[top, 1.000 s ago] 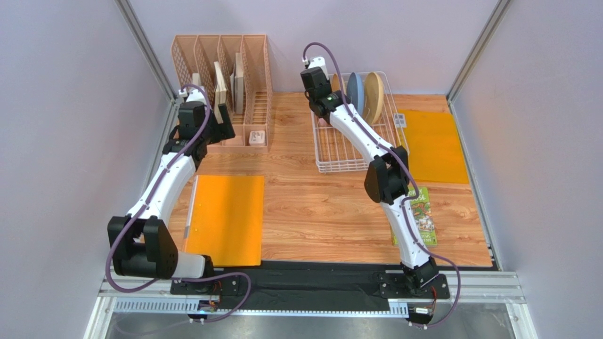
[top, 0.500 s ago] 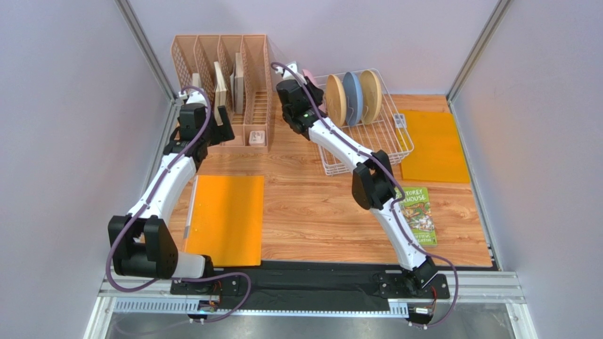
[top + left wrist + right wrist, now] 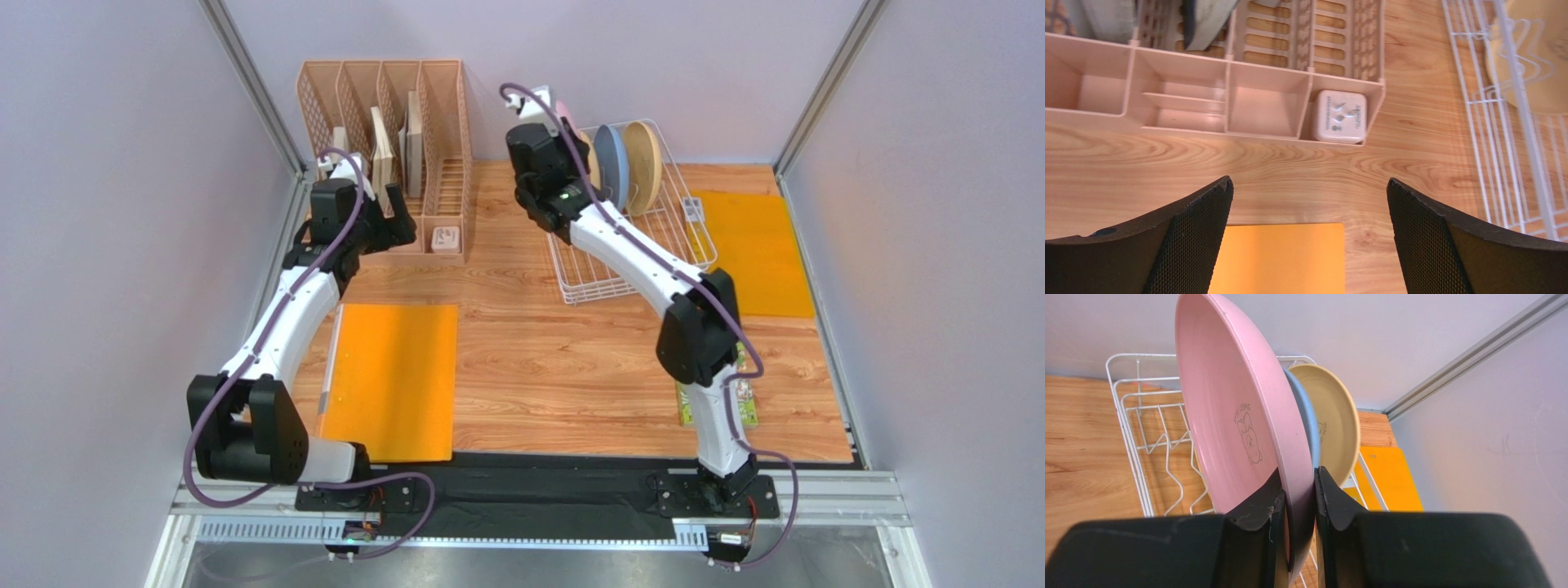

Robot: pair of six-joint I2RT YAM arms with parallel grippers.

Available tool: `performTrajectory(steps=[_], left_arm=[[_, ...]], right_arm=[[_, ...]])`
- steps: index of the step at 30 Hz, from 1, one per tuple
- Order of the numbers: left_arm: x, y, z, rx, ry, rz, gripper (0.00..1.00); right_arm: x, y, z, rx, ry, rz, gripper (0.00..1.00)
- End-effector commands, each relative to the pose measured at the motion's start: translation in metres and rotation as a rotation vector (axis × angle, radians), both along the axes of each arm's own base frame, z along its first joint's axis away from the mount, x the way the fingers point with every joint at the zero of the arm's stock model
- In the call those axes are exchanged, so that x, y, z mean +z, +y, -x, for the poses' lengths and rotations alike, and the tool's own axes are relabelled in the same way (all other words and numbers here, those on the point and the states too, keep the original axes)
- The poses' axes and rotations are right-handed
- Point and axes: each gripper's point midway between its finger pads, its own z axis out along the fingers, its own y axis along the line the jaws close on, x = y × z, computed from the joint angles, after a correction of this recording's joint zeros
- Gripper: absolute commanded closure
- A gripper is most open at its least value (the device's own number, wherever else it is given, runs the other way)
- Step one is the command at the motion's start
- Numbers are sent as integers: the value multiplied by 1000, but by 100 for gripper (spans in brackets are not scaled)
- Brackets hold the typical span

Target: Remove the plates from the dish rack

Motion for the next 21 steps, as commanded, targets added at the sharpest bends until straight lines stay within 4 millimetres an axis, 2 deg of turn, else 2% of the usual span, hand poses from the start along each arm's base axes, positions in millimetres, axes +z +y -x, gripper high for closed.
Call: performTrajectory(steps=[1, 2, 3, 4, 5, 7, 8, 10, 11, 12, 13, 14, 15, 16, 17, 18, 19, 20, 21], left_arm=[[31, -37, 6, -150, -100, 152, 0], [32, -43, 8, -173, -106, 175, 0], [36, -49, 11, -199, -119, 199, 1], [36, -58, 15, -242, -126, 235, 1], [38, -64, 17, -252, -127, 263, 2], [42, -77, 23, -301, -144, 296, 2], [44, -86, 26, -326, -146, 320, 2], [49, -98, 30, -367, -173, 350, 2], [50, -107, 33, -389, -177, 362, 2], [47, -112, 36, -394, -171, 379, 2], [51, -117, 36, -403, -191, 386, 2], [51, -126, 39, -424, -194, 397, 3], [52, -130, 40, -431, -204, 415, 3], [53, -134, 41, -438, -210, 424, 3], [52, -141, 44, -453, -211, 436, 3], [51, -145, 45, -457, -212, 454, 3], [49, -147, 45, -454, -211, 460, 3], [48, -151, 46, -459, -210, 470, 3], [47, -154, 46, -459, -216, 484, 3]], right_arm=[[61, -22, 42, 45, -47, -184, 100], [49, -16, 47, 100, 5, -192, 100], [61, -22, 59, 121, -3, -235, 100], [54, -23, 68, 143, 38, -267, 99], [50, -12, 75, 228, 79, -315, 98], [47, -15, 99, 276, 127, -415, 97], [44, -6, 107, 350, 163, -465, 96], [38, -12, 125, 401, 208, -540, 94], [33, 2, 135, 476, 260, -619, 93], [36, 3, 142, 510, 272, -668, 93], [25, 1, 145, 516, 303, -702, 93], [22, 12, 153, 572, 347, -768, 93], [27, 15, 155, 602, 340, -797, 93], [17, 12, 156, 596, 358, -810, 93], [18, 23, 163, 656, 393, -863, 93], [22, 25, 164, 687, 383, -892, 93], [18, 23, 162, 687, 393, -926, 94], [19, 30, 169, 729, 424, -981, 94], [24, 31, 166, 756, 407, -1015, 94]])
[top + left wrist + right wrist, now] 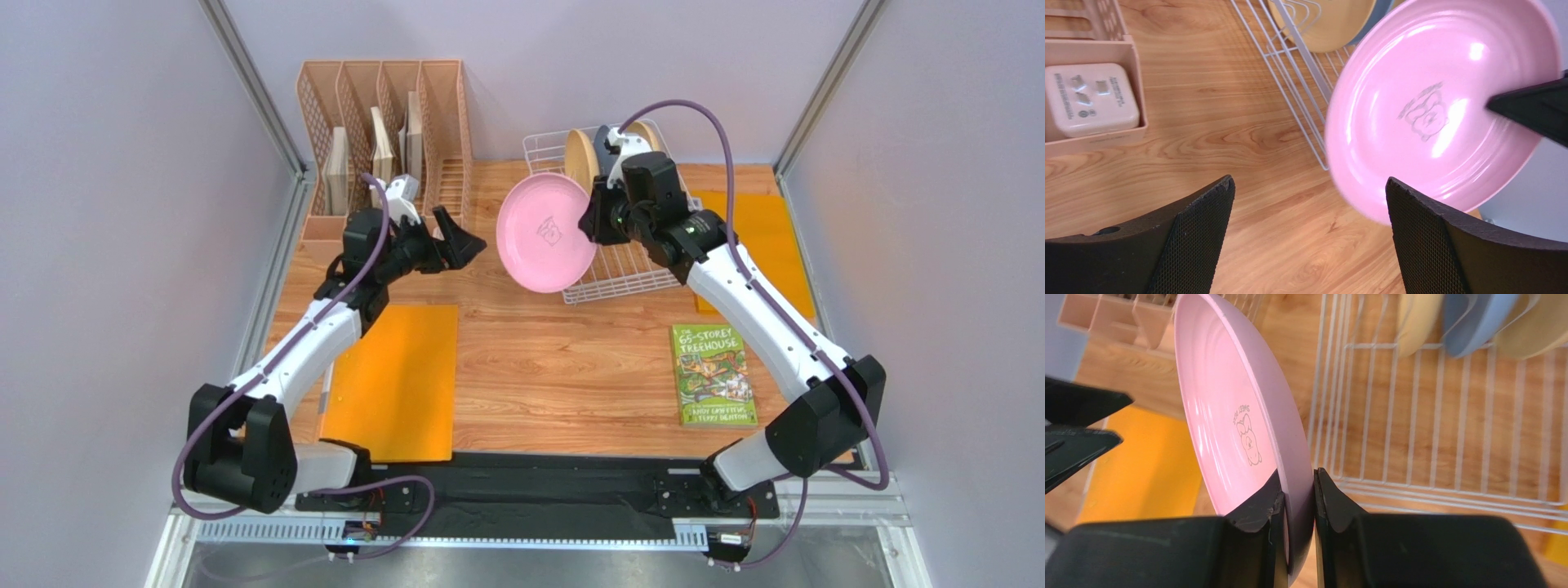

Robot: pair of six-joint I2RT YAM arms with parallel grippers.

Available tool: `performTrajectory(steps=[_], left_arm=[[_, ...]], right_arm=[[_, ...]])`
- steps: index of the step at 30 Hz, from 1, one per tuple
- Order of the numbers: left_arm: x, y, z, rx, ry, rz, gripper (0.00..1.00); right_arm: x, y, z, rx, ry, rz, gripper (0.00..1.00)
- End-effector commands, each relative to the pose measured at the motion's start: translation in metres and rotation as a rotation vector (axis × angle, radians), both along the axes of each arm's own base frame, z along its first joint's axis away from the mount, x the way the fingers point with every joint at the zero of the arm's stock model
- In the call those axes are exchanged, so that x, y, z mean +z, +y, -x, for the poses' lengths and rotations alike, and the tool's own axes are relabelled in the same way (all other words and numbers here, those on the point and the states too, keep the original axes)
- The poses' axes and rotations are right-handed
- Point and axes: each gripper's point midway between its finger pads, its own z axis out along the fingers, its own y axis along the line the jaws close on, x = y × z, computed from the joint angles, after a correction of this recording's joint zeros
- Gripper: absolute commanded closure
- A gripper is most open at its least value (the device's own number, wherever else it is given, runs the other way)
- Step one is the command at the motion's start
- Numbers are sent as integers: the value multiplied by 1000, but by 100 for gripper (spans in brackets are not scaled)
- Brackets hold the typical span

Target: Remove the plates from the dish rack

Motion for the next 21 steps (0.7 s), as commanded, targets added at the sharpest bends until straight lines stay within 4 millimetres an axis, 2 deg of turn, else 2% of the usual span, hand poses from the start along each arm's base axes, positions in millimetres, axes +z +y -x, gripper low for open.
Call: performTrajectory(steps=[1, 7, 10, 11, 13, 14, 17, 19, 20, 21], left_arm=[[31, -18, 1, -29, -101, 107, 3], [26, -29, -3, -35, -105, 117, 5], [15, -30, -5, -27, -82, 113, 14], [13, -30, -6, -22, -80, 115, 26], [11, -30, -7, -17, -76, 113, 44], [8, -29, -7, -14, -67, 108, 60], [6, -27, -7, -3, -62, 86, 86], [2, -24, -7, 13, -52, 71, 100], [1, -22, -6, 19, -49, 57, 100], [0, -21, -5, 20, -47, 50, 100]], right_arm=[[34, 39, 21, 197, 24, -309, 94], [33, 51, 23, 279, 72, -438, 95], [36, 53, 26, 319, 89, -494, 95], [37, 55, 25, 328, 91, -502, 96], [33, 55, 25, 328, 108, -507, 96], [30, 55, 24, 327, 113, -506, 95], [25, 55, 22, 319, 126, -505, 93], [22, 53, 19, 303, 125, -496, 74], [21, 51, 19, 294, 121, -490, 68], [17, 49, 17, 284, 122, -476, 57]])
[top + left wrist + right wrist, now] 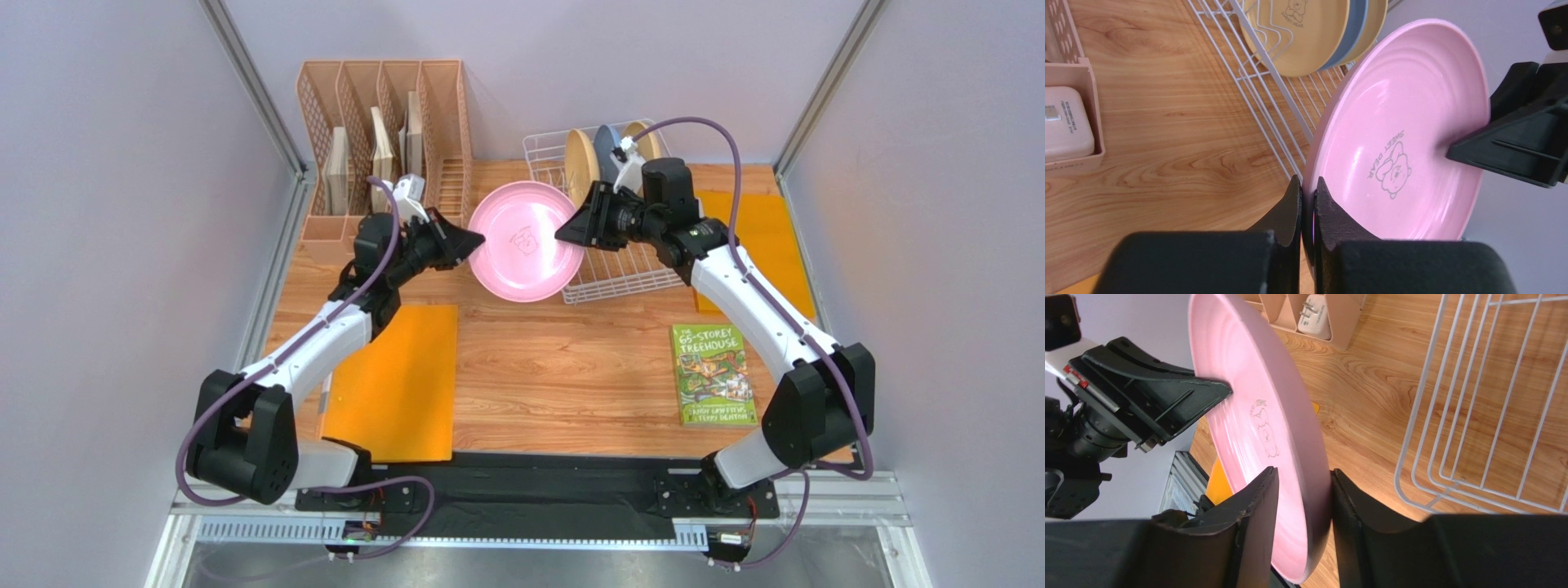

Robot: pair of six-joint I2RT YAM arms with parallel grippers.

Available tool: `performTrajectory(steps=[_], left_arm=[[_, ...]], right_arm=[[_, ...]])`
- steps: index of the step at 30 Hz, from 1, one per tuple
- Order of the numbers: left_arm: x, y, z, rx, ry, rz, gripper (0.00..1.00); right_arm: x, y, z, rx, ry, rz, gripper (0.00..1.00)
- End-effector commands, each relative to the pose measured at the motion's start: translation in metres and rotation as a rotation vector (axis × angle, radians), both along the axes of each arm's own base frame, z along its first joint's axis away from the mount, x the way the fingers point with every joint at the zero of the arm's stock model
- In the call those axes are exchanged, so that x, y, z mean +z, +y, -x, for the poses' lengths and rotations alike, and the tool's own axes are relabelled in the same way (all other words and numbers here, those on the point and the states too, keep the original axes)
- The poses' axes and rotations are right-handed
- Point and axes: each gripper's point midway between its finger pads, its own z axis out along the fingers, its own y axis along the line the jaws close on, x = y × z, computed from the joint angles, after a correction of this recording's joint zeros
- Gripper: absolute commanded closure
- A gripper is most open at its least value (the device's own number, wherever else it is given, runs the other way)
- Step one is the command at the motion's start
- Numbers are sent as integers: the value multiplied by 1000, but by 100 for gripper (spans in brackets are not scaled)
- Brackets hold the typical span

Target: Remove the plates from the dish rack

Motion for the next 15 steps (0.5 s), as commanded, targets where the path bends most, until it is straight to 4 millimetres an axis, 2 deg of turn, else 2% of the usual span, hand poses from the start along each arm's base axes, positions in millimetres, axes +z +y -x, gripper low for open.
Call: performTrajectory(steps=[1, 3, 6, 10, 15], left_arm=[[-10, 8, 3, 23, 6, -74, 100], [-16, 11, 5, 26, 15, -102, 100], [-25, 14, 10, 26, 41, -131, 100], [-46, 17, 27, 1, 124, -174, 100], [-74, 20, 58, -46, 208, -202, 100]], right_arm=[[27, 6, -4, 12, -89, -44, 47], [16, -2, -7, -15, -75, 8, 43], [2, -13, -14, -52, -55, 65, 25], [-13, -41, -31, -182, -69, 214, 24], [-22, -60, -40, -236, -70, 299, 24]])
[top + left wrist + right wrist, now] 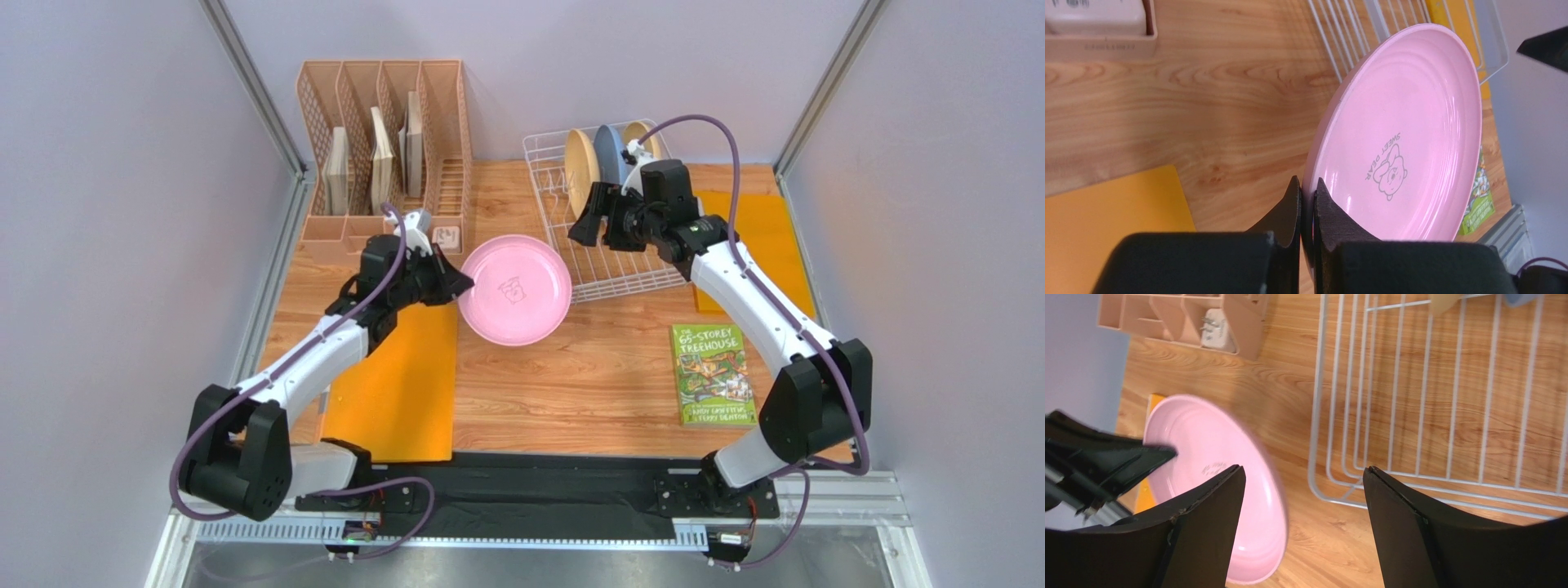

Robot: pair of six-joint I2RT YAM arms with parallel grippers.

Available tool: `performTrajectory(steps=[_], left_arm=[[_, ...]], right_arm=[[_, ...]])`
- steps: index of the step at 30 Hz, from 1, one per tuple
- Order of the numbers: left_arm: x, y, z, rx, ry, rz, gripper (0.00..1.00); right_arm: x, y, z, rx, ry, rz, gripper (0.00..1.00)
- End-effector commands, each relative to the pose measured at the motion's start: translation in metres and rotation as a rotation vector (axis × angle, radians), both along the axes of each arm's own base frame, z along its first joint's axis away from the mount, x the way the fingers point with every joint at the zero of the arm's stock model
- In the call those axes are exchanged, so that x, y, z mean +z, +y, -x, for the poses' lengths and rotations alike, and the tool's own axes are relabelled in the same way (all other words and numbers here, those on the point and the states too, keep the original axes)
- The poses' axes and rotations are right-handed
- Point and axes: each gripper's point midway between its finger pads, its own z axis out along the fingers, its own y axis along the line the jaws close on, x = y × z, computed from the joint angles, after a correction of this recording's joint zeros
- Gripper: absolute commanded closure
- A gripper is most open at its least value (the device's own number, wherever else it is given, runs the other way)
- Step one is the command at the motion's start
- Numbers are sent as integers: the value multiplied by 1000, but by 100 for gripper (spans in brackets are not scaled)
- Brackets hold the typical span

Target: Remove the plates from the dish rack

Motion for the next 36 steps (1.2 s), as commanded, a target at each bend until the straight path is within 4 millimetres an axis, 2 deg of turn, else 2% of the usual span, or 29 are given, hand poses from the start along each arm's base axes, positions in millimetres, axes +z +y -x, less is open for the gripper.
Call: performTrajectory(steps=[1, 4, 10, 15, 16, 23, 25, 26, 27, 29, 30, 32, 33, 34, 36], left_arm=[[-18, 2, 39, -62, 73, -26, 100], [-40, 8, 60, -70, 137, -42, 100], [-68, 17, 75, -52, 173, -71, 100], [-88, 20, 73, -34, 199, -100, 100], [-93, 20, 70, -35, 196, -100, 100], [-116, 21, 61, 7, 211, -106, 100], [-123, 23, 59, 18, 220, -117, 100], [-126, 25, 58, 31, 223, -128, 100], [-128, 26, 57, 36, 225, -133, 98], [-132, 26, 55, 42, 229, -139, 91], [-133, 26, 55, 41, 230, -140, 84], [-136, 26, 52, 45, 234, -153, 76], [-138, 27, 52, 48, 240, -159, 63], [-137, 27, 50, 51, 238, -160, 61], [-138, 27, 49, 53, 238, -167, 57]], right_arm=[[6, -25, -18, -85, -54, 113, 24], [0, -30, -23, -102, -42, 132, 24], [-4, -39, -37, -146, -37, 152, 24], [-1, -43, -53, -177, -48, 169, 24], [4, -43, -57, -180, -59, 161, 24], [-2, -43, -77, -199, -52, 193, 24], [-10, -48, -85, -222, -48, 226, 24], [-6, -53, -91, -249, -64, 243, 24], [-12, -56, -96, -255, -64, 275, 24], [-13, -59, -103, -270, -71, 301, 25], [-6, -63, -109, -292, -90, 316, 25], [-13, -64, -117, -292, -91, 350, 26], [-6, -65, -124, -307, -115, 355, 26], [-14, -64, -128, -293, -104, 375, 26], [-9, -63, -134, -293, -110, 384, 27]])
